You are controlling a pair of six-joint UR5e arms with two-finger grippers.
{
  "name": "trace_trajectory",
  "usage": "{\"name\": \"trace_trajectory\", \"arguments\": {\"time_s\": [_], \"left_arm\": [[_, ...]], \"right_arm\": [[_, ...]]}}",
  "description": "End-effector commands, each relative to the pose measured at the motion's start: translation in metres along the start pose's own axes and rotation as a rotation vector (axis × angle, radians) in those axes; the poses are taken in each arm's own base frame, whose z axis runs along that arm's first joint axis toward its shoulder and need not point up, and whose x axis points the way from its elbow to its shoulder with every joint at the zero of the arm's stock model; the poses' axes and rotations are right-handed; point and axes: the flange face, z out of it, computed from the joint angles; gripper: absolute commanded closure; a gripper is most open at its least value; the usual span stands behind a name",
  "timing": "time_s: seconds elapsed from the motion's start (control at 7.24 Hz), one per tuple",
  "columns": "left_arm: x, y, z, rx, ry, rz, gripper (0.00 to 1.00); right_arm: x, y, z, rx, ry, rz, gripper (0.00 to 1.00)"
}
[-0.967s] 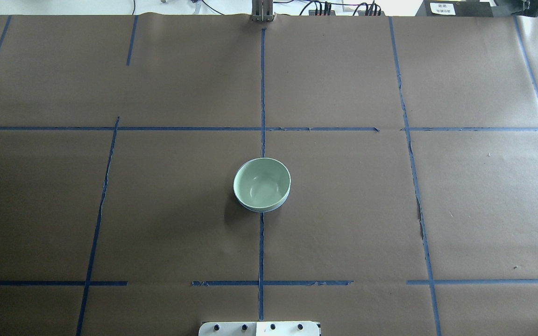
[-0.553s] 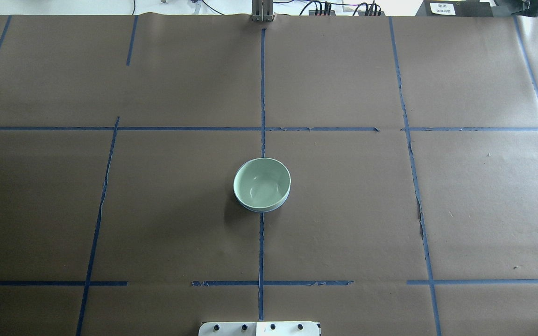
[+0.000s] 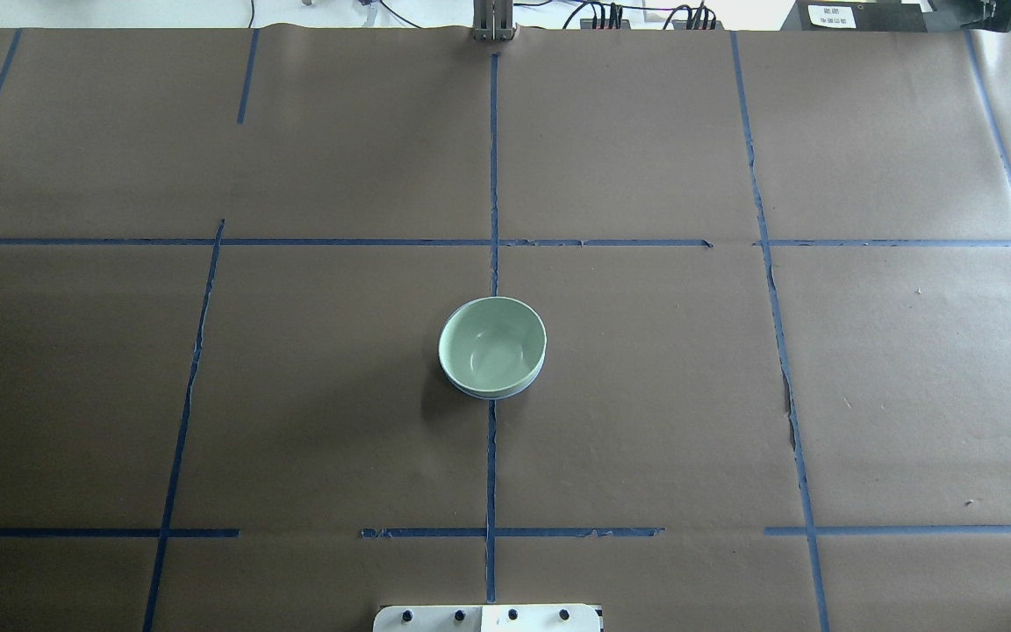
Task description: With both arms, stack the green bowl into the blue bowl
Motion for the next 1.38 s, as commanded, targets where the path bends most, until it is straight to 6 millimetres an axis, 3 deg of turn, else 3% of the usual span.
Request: {"name": "trace_trajectory", "arguments": {"time_s": [0.0,0.69,0.83,1.24], "left_arm": [[0.000,0.000,0.000,0.000,-0.001,-0.001,0.00],[-0.002,0.002,0.003,-0.007,-0.002,-0.005,0.00],[-0.005,0.012,0.009,-0.019,0.001,-0.019,0.00],[-0.011,0.015,0.017,-0.038,0.007,-0.032,0.00]], "right_arm": [[0.000,0.000,0.000,0.000,0.000,0.000,0.00],[-0.001,-0.001,0.000,0.001,0.000,-0.003,0.00],[-0.001,-0.001,0.000,0.002,-0.006,-0.003,0.00],[-0.004,0.000,0.002,0.001,-0.047,-0.005,0.00]]}}
